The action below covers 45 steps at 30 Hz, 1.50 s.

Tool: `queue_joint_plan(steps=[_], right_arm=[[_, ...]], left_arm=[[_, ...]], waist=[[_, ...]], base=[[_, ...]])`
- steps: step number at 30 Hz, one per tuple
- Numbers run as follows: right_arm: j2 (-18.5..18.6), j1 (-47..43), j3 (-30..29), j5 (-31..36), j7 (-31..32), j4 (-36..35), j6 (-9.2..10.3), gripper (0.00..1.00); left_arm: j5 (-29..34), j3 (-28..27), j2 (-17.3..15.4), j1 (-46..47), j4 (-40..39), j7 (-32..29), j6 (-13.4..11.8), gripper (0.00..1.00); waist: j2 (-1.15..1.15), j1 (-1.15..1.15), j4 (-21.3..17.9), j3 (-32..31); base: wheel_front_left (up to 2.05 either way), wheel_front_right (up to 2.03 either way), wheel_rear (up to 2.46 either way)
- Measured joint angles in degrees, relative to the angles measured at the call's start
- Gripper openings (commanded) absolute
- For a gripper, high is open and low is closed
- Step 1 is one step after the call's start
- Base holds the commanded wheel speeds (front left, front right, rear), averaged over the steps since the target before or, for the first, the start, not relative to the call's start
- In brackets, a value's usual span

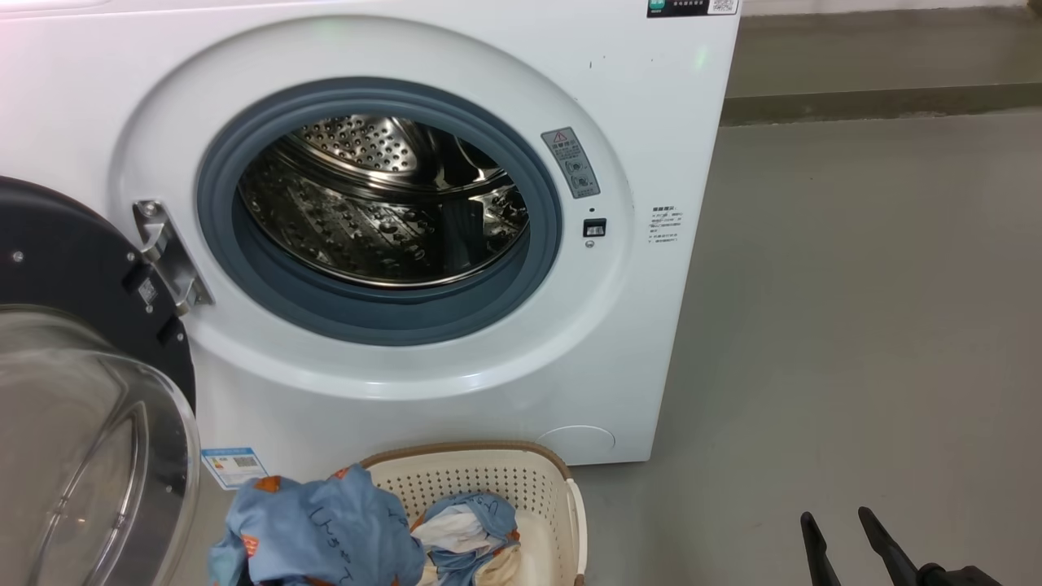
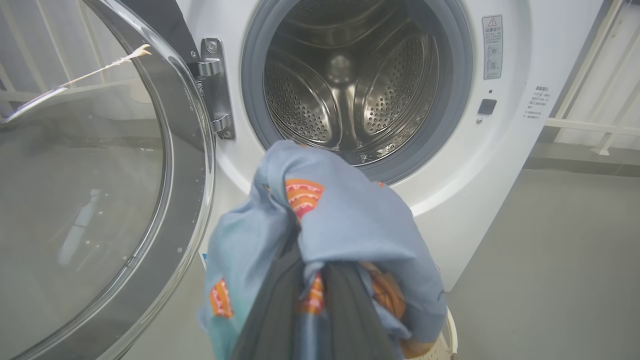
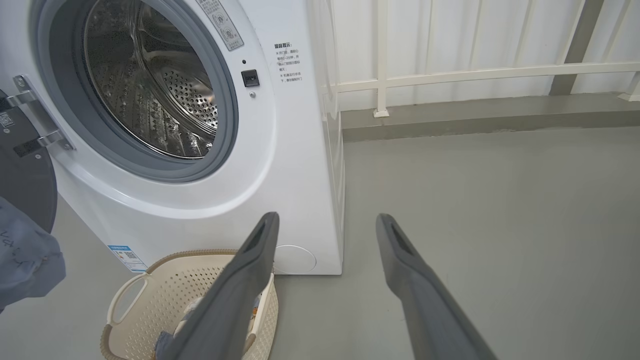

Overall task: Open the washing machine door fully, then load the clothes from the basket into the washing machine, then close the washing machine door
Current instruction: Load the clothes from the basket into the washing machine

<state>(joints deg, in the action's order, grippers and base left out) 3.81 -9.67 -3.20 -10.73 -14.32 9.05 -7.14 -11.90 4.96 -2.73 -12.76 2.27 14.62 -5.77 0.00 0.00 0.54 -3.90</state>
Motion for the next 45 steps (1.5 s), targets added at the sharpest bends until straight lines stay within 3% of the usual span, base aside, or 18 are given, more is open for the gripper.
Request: queue_joint_plan(steps=[14,26,33,45], right_arm=[[-0.12,0.04,0.6,0.0,0.0,-0.09,0.0,1.0],[-0.68,1.02,1.66,0.0,0.0,-0.11,0.0,1.0],[-1.19,3.31,2.91,-0.01,0.0,-0.56,0.0,1.0],[-1.26,10.75,7.02,-5.02,0.0,-1.77,0.0,1.0]], left_arm=[[-0.07,0.58,0.0,1.48,0.36,0.0,1.07,0.0],[-0.83,2.77,0.03,11.32,5.48,0.0,2.09,0.0],[-0.38,0.33,-0.08,19.32,8.38,0.0,3.44,0.0],[0.81,-6.44,-7.37,35.69,12.92,0.01,5.64,0.0]], waist=[[0.0,0.0,-1.13,0.92],[0.0,0.0,-4.55,3.3],[0.0,0.0,-7.2,7.15],[0.0,0.0,-12.49,17.61]], base=[[0.0,0.0,0.0],[0.0,0.0,0.0],[0.0,0.0,0.0],[0.0,0.0,0.0]])
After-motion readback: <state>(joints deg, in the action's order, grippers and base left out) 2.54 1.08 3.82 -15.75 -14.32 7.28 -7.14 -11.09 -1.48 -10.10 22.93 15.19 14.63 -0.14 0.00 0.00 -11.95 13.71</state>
